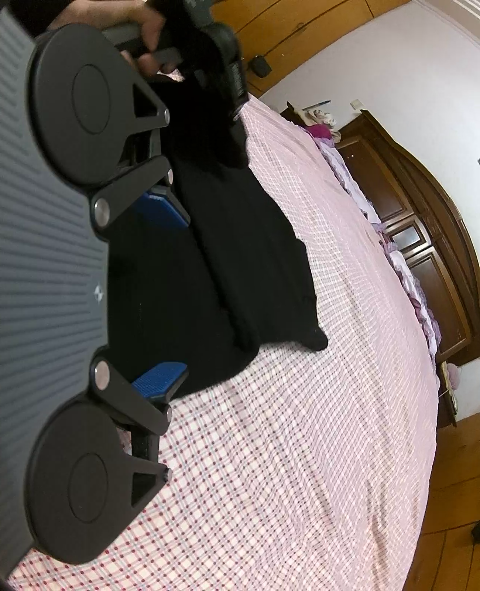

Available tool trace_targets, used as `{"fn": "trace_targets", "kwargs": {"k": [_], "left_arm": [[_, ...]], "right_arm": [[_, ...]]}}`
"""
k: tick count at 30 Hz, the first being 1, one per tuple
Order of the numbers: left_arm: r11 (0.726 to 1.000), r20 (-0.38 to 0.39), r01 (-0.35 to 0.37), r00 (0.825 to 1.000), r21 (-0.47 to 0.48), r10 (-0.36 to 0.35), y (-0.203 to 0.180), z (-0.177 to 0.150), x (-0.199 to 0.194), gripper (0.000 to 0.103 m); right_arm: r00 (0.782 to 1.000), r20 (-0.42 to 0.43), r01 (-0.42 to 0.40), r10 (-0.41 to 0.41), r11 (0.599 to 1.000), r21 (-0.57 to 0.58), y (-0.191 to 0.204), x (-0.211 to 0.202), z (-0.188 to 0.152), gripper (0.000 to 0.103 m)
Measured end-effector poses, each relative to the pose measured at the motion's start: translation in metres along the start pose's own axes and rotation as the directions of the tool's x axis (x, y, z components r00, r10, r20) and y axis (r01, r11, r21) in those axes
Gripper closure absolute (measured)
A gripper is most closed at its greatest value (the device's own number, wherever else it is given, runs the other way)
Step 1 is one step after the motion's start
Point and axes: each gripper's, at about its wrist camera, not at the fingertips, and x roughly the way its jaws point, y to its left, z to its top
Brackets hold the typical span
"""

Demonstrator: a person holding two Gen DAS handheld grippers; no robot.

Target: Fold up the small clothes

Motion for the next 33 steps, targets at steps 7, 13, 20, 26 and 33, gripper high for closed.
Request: {"fn": "trace_targets", "kwargs": {"k": [7, 13, 20, 26, 33], "left_arm": [[1.000, -0.129, 0.005, 0.992, 0.026, -0.002, 0.001, -0.021, 0.024, 0.082], [0.997, -0.145, 0.036, 0.989, 0.065, -0.027, -0.006, -0.022, 0.007, 0.053], [0.993, -0.126, -0.026, 0.991, 0.118, 0.040, -0.003, -0.010, -0.046, 0.050], [0.987, -0.100, -0.109, 0.988, 0.121, 0.122, 0.022, -0.004, -0.093, 0.049], [0.953, -0.103, -0.291, 0.949, 0.089, 0.300, 0.069, 0.004, -0.117, 0.049]], "right_arm": [[1.000, -0.006, -0.001, 0.001, 1.000, 0.019, -0.006, 0.004, -0.002, 0.019], [1.000, -0.004, -0.007, 0.008, 1.000, 0.026, -0.005, 0.002, 0.000, 0.019], [0.999, 0.000, -0.039, 0.039, 0.999, -0.006, 0.010, 0.003, 0.008, 0.019], [0.989, -0.067, -0.132, 0.131, 0.991, -0.019, 0.035, 0.018, 0.022, 0.019], [0.973, -0.142, -0.197, 0.184, 0.976, -0.089, 0.079, 0.051, 0.033, 0.019]]}}
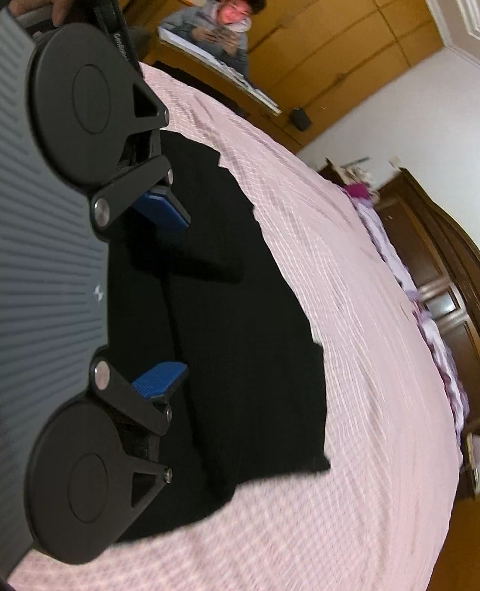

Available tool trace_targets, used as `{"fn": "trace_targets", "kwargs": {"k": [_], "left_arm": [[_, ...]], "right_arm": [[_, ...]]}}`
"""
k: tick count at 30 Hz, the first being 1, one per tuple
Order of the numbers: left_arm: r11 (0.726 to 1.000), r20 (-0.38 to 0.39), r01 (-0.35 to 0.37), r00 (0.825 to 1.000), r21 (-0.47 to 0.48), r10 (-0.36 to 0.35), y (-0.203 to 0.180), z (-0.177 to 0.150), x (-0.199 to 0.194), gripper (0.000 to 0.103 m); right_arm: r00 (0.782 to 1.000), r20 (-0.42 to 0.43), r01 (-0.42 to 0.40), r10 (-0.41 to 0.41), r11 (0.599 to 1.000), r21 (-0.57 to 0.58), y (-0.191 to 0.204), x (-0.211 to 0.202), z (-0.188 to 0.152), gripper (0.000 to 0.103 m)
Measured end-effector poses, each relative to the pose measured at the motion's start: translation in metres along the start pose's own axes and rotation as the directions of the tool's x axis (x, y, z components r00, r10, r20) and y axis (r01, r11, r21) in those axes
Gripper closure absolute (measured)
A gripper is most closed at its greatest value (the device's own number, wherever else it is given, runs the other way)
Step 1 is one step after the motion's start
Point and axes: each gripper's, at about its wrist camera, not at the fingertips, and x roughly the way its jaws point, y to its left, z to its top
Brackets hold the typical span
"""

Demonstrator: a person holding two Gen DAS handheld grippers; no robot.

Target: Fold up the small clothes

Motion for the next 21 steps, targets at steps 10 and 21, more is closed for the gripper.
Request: {"fn": "trace_targets", "kwargs": {"k": [10, 21], "left_arm": [[0.989, -0.030, -0.144, 0.989, 0.022, 0.145, 0.038, -0.011, 0.029, 0.049], [0.991, 0.020, -0.117, 0.993, -0.059, 0.118, 0.050, -0.017, 0.046, 0.049]], "right_arm": [[0.991, -0.135, -0.025, 0.018, 0.998, -0.055, 0.033, 0.082, 0.022, 0.020], [0.987, -0.163, -0.031, 0.014, 0.994, -0.104, 0.050, 0.121, 0.031, 0.096]]}}
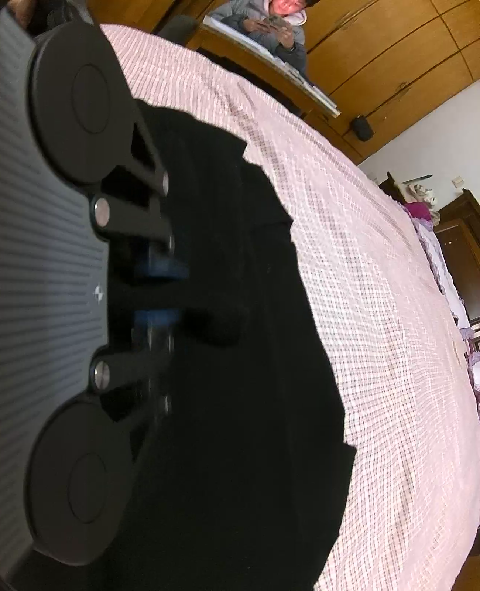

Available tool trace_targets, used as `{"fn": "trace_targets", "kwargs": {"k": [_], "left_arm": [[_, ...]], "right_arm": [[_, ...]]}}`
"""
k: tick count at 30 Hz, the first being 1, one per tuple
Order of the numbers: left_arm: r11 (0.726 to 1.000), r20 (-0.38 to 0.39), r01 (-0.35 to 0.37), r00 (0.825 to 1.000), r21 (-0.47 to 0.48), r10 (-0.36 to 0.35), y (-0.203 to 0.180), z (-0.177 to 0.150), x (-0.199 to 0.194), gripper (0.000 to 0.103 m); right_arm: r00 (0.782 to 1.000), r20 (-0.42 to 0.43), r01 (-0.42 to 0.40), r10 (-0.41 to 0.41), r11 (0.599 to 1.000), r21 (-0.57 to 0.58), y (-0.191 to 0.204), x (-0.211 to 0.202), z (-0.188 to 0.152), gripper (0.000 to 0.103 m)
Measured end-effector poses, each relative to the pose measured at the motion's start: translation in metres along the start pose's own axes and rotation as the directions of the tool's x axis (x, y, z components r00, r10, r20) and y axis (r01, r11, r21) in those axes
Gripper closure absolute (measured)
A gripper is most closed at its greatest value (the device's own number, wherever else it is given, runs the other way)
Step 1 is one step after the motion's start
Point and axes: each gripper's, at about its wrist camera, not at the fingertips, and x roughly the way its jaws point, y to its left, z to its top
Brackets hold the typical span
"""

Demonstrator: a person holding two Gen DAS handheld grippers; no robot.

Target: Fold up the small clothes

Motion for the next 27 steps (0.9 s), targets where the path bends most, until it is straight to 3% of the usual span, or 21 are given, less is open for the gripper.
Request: {"fn": "trace_targets", "kwargs": {"k": [6, 9, 13, 15, 17, 22, 27], "left_arm": [[1.000, 0.012, 0.011, 1.000, -0.024, -0.011, 0.003, 0.000, 0.001, 0.049], [1.000, 0.012, 0.009, 1.000, -0.015, -0.009, 0.002, -0.001, 0.003, 0.049], [1.000, 0.011, 0.004, 1.000, -0.008, -0.004, 0.001, -0.001, 0.005, 0.049], [1.000, 0.010, 0.005, 1.000, -0.008, -0.005, 0.002, -0.001, 0.005, 0.049], [1.000, 0.004, 0.004, 1.000, -0.007, -0.004, 0.002, 0.000, 0.005, 0.049], [0.999, -0.021, 0.011, 1.000, -0.034, -0.012, 0.005, 0.004, -0.001, 0.049], [0.999, 0.007, 0.022, 1.000, -0.041, -0.022, 0.006, 0.010, -0.016, 0.049]], "right_arm": [[0.983, 0.183, 0.024, -0.006, 0.995, -0.095, 0.020, -0.035, 0.014, 0.097], [0.984, 0.176, 0.062, -0.041, 0.992, -0.114, 0.018, -0.030, 0.018, 0.097], [0.987, 0.096, 0.138, -0.125, 0.981, -0.140, 0.008, 0.003, 0.012, 0.095], [0.986, 0.071, 0.163, -0.152, 0.972, -0.171, 0.002, 0.019, 0.001, 0.090], [0.983, 0.102, 0.172, -0.152, 0.958, -0.230, 0.003, 0.021, -0.006, 0.085], [0.973, 0.129, 0.218, -0.191, 0.944, -0.247, 0.016, 0.000, -0.004, 0.053], [0.974, 0.176, 0.187, -0.144, 0.947, -0.263, 0.039, -0.040, -0.012, 0.045]]}}
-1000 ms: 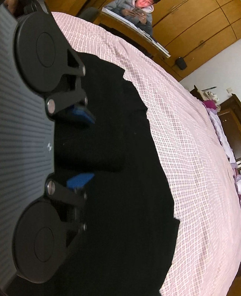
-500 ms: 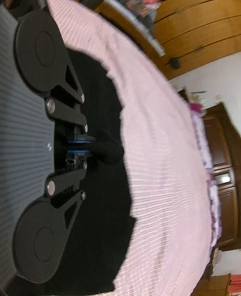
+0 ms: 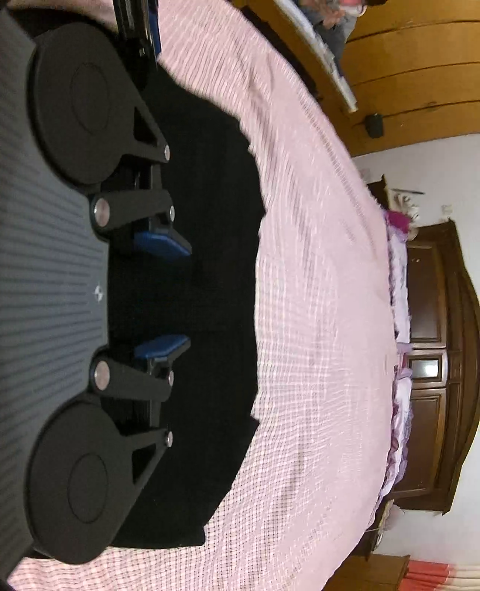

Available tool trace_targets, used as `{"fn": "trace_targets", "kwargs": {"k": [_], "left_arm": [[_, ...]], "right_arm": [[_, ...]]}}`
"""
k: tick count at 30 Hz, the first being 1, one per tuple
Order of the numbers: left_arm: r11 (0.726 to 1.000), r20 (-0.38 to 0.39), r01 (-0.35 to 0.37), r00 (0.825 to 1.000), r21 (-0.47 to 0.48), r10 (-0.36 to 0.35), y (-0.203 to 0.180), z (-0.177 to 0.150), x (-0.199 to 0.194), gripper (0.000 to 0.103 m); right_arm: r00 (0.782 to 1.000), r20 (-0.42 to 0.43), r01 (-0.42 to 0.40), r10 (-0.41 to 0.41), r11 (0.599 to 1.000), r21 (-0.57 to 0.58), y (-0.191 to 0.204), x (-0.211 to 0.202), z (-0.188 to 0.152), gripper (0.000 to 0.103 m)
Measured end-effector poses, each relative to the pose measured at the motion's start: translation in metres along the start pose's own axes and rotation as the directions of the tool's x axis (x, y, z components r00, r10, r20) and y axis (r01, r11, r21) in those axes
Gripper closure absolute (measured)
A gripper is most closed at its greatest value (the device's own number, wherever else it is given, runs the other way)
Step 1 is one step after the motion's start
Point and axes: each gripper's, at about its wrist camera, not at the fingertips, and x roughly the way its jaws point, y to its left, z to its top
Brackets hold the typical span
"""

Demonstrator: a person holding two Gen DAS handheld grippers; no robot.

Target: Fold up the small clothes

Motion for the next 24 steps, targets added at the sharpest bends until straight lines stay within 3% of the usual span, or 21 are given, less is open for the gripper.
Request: {"fn": "trace_targets", "kwargs": {"k": [11, 19, 22, 24], "left_arm": [[1.000, 0.026, -0.004, 1.000, 0.021, 0.003, -0.003, 0.005, -0.019, 0.049], [1.000, 0.019, -0.009, 1.000, 0.024, 0.009, -0.004, 0.000, -0.020, 0.049], [1.000, 0.019, -0.006, 1.000, 0.030, 0.006, -0.006, 0.001, -0.020, 0.049], [0.999, 0.022, 0.001, 1.000, 0.036, -0.002, -0.008, 0.001, -0.020, 0.049]], "right_arm": [[0.982, -0.089, -0.170, 0.169, 0.985, -0.004, 0.059, 0.002, -0.019, 0.037], [0.987, -0.111, -0.124, 0.113, 0.987, -0.099, 0.084, 0.026, -0.041, 0.036], [0.992, -0.094, -0.100, 0.088, 0.985, -0.140, 0.087, 0.032, -0.045, 0.047], [0.995, -0.078, -0.076, 0.065, 0.985, -0.156, 0.085, 0.033, -0.047, 0.064]]}}
